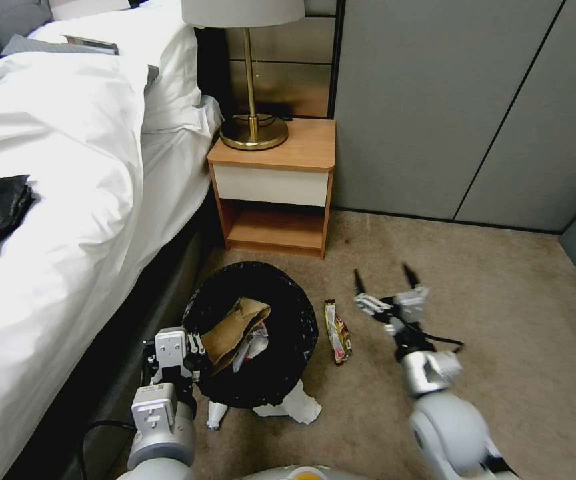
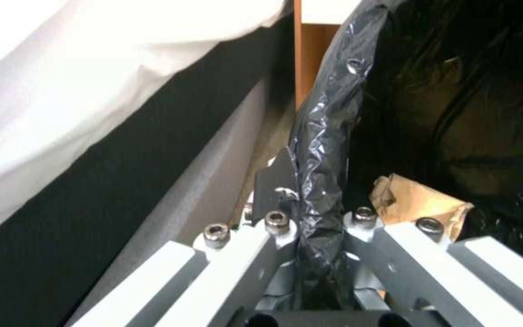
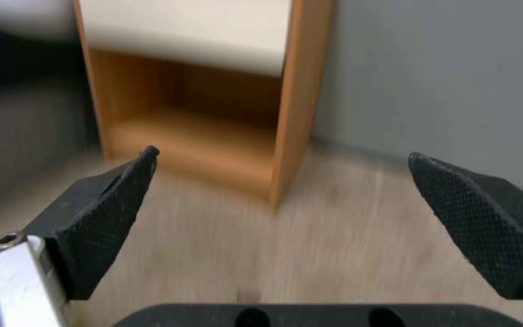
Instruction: Pick up the trash bin, then pick up the garbage from the floor and place it into the trash bin.
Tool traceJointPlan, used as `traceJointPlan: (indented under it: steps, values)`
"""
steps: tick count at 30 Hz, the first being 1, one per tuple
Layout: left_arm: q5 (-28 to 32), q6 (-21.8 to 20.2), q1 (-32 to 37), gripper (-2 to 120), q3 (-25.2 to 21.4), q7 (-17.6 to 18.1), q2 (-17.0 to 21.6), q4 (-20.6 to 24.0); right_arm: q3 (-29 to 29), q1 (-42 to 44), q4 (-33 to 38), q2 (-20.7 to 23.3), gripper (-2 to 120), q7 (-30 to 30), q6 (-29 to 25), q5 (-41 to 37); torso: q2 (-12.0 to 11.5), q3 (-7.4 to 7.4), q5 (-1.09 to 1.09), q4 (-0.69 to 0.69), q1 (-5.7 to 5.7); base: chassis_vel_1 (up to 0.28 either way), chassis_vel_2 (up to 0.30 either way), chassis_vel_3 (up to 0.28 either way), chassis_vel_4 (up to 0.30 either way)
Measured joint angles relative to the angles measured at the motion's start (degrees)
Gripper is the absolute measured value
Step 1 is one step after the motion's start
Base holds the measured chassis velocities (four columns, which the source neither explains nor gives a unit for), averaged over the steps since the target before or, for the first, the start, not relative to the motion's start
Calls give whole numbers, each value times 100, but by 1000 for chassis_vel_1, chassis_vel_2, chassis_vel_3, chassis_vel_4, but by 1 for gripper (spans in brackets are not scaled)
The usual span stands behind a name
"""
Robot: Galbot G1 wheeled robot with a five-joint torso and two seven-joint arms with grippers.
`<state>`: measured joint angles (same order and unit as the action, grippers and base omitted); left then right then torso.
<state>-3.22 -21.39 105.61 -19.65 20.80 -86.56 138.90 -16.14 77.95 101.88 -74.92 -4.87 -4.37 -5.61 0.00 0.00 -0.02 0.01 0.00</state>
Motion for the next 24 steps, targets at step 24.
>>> traceJointPlan:
  steps: [24]
  values:
    - [3, -25, 96, 1, 53, 43, -13, -135, 200, -2507, -5618, -771, 100, 1208, -464, 184, 0, 0, 1, -1, 1, 0, 0, 0, 0]
